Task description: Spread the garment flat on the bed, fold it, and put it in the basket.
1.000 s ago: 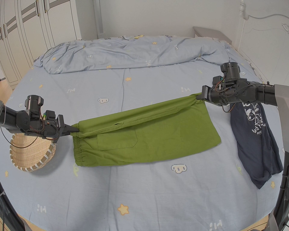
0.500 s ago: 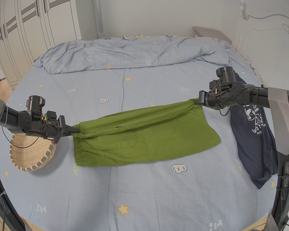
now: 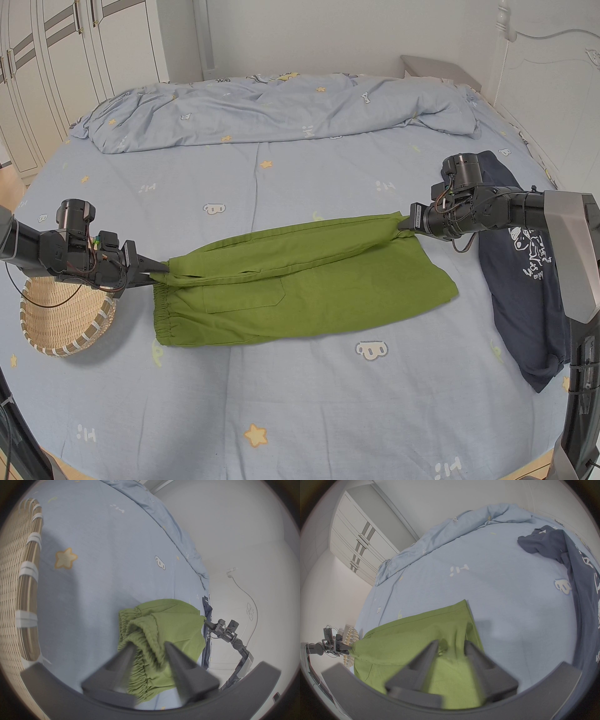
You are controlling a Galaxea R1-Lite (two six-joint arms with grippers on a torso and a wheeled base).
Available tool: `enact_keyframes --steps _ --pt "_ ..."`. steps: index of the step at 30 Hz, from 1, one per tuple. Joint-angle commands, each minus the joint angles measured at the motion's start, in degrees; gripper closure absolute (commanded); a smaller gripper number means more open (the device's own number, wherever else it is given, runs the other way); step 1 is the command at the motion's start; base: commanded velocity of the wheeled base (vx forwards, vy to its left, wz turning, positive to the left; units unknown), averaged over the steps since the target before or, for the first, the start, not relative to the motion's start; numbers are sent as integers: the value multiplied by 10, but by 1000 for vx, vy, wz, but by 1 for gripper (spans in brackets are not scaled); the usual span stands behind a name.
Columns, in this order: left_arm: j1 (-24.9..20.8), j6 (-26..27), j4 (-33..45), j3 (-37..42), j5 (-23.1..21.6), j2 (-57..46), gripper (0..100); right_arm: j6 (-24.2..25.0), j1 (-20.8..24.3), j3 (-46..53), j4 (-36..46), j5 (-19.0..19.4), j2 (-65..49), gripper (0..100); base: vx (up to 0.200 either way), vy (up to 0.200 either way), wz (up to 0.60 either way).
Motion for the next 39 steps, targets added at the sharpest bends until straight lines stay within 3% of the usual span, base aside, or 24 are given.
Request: enact_keyframes --steps 1,14,16,19,20,22,26,29,31,32,39 --pt "-7 -1 0 -1 -1 -6 0 1 3 0 1 1 0 0 0 0 0" --pt "-40 -12 3 33 -4 -75 0 27 10 27 4 -12 -82 0 0 0 0" --pt "-58 -15 3 32 -2 -71 0 79 5 109 -4 -11 -129 0 0 0 0" --pt "-67 -23 1 22 -2 -57 0 110 -2 191 -49 -9 -169 0 0 0 0" --pt "-67 -23 1 22 -2 -57 0 110 -2 191 -49 -9 -169 0 0 0 0" --pt "-72 -34 1 -7 -1 -25 0 115 -9 279 -129 3 -206 0 0 0 0" --pt "-71 -51 0 -37 -3 -4 0 118 -10 328 -176 15 -229 0 0 0 0" --pt "-66 -115 -25 -107 20 34 0 126 -11 377 -199 22 -263 0 0 0 0" --pt "-66 -122 -28 -114 26 36 0 125 -11 379 -199 23 -265 0 0 0 0" --pt "-66 -153 -52 -135 63 55 0 124 -13 388 -198 27 -280 0 0 0 0" --pt "-65 -158 -73 -145 80 85 0 122 -13 391 -198 31 -285 0 0 0 0"
